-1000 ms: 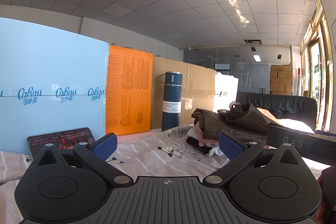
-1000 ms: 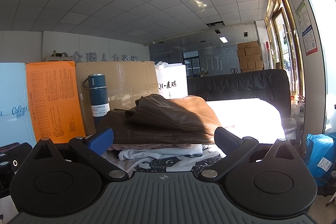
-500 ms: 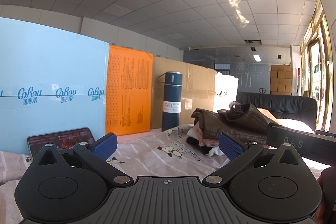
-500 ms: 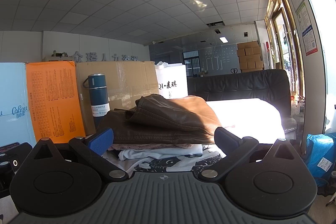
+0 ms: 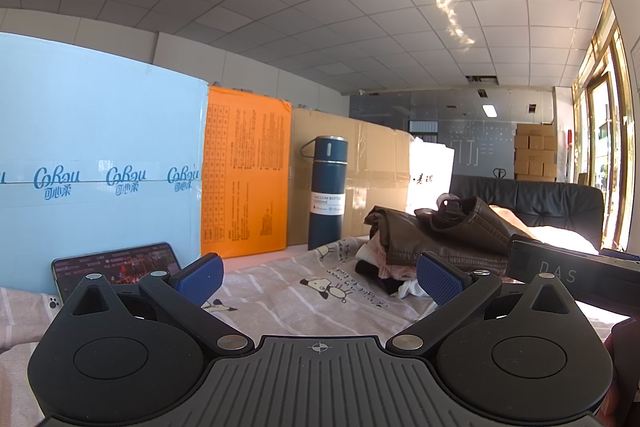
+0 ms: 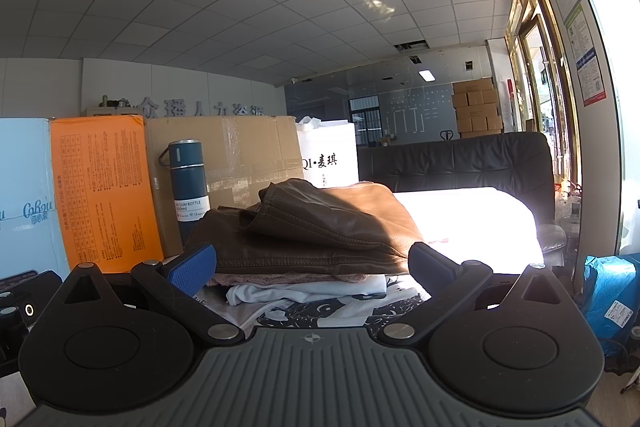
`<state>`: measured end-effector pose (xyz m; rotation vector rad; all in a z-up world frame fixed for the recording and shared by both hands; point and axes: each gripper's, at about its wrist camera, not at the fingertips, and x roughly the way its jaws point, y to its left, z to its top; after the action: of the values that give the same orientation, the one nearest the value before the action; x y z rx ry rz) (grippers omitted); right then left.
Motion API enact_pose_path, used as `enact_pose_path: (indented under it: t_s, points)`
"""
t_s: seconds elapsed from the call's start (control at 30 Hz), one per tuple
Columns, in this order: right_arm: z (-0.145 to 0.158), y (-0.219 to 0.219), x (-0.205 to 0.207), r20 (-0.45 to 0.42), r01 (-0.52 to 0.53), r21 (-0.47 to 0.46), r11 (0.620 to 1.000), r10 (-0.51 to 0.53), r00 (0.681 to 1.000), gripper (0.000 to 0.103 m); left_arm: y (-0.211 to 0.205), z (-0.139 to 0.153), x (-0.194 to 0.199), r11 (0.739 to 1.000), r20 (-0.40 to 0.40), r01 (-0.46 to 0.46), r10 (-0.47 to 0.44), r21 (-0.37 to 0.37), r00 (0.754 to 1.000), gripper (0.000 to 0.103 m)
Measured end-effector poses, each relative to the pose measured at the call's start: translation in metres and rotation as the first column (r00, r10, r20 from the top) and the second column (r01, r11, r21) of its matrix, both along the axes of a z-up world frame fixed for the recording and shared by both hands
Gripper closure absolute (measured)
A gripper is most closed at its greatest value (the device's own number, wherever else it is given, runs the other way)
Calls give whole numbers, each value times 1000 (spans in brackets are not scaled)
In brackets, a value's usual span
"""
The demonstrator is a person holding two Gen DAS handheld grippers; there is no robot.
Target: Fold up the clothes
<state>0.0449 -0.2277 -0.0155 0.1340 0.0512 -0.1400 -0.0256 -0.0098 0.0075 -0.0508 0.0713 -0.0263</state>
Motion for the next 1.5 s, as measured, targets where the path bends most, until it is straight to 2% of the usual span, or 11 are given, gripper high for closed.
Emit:
enact_pose_path:
  t_s: [1.5]
  points:
    - [0,1,1,-2,-2,-3,1000,2,1000,0,1,0,1,1000,-2,13,-13,-14,1000,0]
